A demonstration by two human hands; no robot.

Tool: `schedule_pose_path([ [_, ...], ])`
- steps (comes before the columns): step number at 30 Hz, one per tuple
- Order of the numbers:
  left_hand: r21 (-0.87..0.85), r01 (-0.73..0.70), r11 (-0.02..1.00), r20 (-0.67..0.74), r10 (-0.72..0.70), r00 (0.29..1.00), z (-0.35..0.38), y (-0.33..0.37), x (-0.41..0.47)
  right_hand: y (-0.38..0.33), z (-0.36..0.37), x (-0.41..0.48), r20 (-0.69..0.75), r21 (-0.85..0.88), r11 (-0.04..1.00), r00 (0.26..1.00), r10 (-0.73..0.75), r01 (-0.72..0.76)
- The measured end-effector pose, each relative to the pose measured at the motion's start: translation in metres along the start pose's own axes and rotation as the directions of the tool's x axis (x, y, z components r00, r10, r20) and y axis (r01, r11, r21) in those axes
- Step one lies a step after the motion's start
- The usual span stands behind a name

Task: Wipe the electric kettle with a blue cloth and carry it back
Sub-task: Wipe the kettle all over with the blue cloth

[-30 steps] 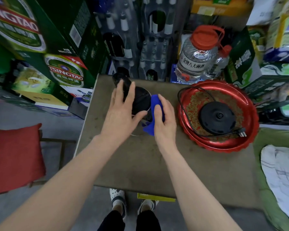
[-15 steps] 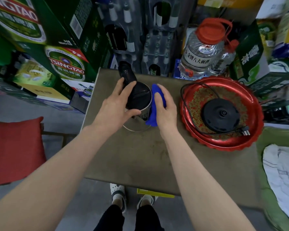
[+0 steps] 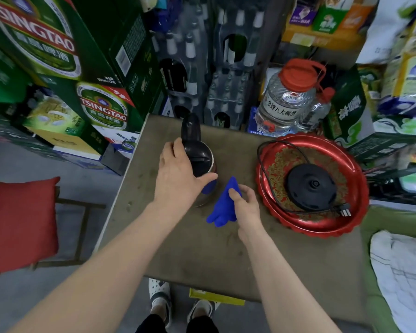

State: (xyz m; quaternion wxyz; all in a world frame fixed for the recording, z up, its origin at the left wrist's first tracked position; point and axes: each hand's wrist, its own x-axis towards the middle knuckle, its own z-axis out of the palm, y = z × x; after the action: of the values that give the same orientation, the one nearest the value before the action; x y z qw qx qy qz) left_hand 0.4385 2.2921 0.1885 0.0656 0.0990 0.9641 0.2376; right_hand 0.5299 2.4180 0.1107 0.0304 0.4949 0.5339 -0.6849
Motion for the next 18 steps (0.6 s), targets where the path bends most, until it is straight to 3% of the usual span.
schedule_pose_path([
  [3, 0.035, -0.026, 0.999, 0.001, 0.026, 1.000, -0.002, -0.003, 0.010, -0.010, -0.009, 0.001, -0.002, 0.055, 0.998, 1.000, -0.006, 0.006],
  [5, 0.012, -0.126, 0.992, 0.086, 0.124, 0.989, -0.009, -0.008, 0.018, -0.017, -0.012, 0.001, -0.018, 0.076, 0.993, 0.996, -0.086, 0.087],
  [9, -0.075, -0.355, 0.932, 0.277, 0.362, 0.890, -0.018, -0.014, 0.037, -0.032, -0.004, -0.009, -0.005, 0.049, 0.955, 0.956, -0.294, 0.294],
  [13, 0.001, -0.352, 0.936, 0.266, 0.339, 0.902, -0.010, -0.012, 0.032, -0.038, 0.015, -0.020, 0.018, -0.106, 0.846, 0.852, -0.523, 0.522],
  [15, -0.017, -0.342, 0.940, 0.242, 0.335, 0.910, -0.008, -0.013, 0.029, -0.032, 0.022, -0.015, 0.002, -0.155, 0.826, 0.836, -0.548, 0.542],
  [18, -0.050, -0.355, 0.933, 0.246, 0.356, 0.902, -0.011, -0.016, 0.032, -0.011, 0.020, 0.014, -0.041, -0.170, 0.904, 0.914, -0.403, 0.391],
])
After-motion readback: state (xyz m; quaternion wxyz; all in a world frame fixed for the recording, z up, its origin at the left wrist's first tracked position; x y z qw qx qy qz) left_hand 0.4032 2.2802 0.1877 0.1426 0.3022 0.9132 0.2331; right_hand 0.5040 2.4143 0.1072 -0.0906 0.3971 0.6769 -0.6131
